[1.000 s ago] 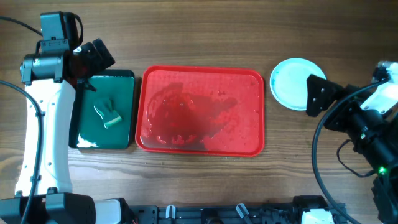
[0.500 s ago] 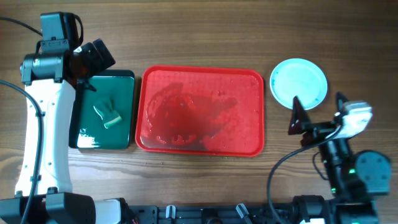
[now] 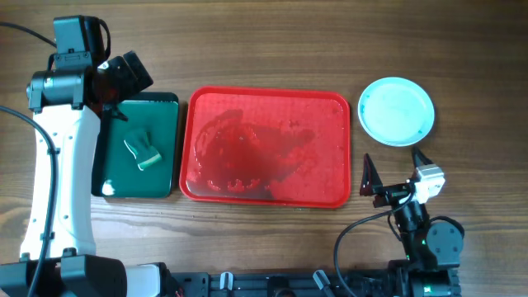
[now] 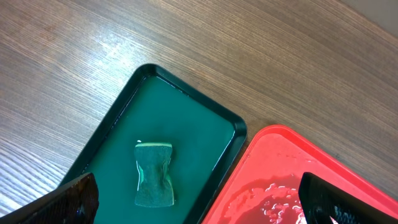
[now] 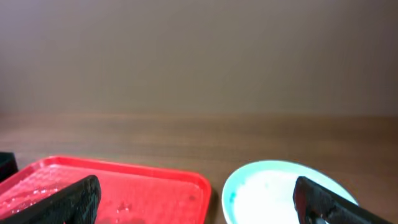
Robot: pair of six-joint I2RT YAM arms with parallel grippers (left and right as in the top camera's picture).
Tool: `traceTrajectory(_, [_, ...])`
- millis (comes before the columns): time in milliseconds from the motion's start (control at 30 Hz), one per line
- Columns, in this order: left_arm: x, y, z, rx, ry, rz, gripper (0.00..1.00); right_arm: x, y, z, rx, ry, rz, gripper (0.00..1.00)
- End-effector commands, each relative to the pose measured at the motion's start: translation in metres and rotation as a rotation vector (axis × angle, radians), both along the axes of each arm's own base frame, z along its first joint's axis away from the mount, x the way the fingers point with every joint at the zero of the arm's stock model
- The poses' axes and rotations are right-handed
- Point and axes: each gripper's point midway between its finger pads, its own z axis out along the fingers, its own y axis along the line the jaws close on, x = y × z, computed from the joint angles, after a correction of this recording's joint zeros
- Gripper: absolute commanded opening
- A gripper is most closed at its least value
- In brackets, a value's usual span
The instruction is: Clean dirty plates on tray and stack at the side
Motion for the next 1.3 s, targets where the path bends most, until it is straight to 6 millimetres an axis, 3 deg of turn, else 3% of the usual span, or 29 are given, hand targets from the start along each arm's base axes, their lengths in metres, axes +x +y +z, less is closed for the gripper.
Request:
traceTrajectory(0, [0.000, -0.002, -0.003, -0.006, 0.009, -0.004, 1.00, 0.000, 0.005, -0.008, 0.007, 0.005, 0.024, 1.00])
traceTrajectory(700, [-0.001, 0.001, -0.003, 0.018, 0.016, -0.009, 1.00, 0.000, 0.005, -0.010, 0.006, 0.014, 0.024, 1.00])
traceTrajectory(800, [-0.012, 0.006, 0.009, 0.052, 0.001, 0.003, 1.00, 0.000, 0.005, -0.010, 0.006, 0.014, 0.024, 1.00])
traceTrajectory(900, [-0.028, 0.004, 0.039, 0.069, -0.086, -0.004, 1.00, 0.000, 0.005, -0.010, 0.006, 0.014, 0.024, 1.00])
traceTrajectory(1000, [-0.034, -0.001, 0.054, 0.063, -0.260, -0.014, 1.00, 0.000, 0.005, -0.010, 0.006, 0.014, 0.024, 1.00])
traceTrajectory(1133, [-0.048, -0.022, 0.040, 0.003, -0.513, -0.094, 1.00, 0.000, 0.005, -0.010, 0.006, 0.014, 0.024, 1.00])
traceTrajectory(1267, [-0.078, -0.036, 0.012, -0.016, -0.695, -0.151, 1.00, 0.000, 0.005, -0.010, 0.006, 0.014, 0.024, 1.00])
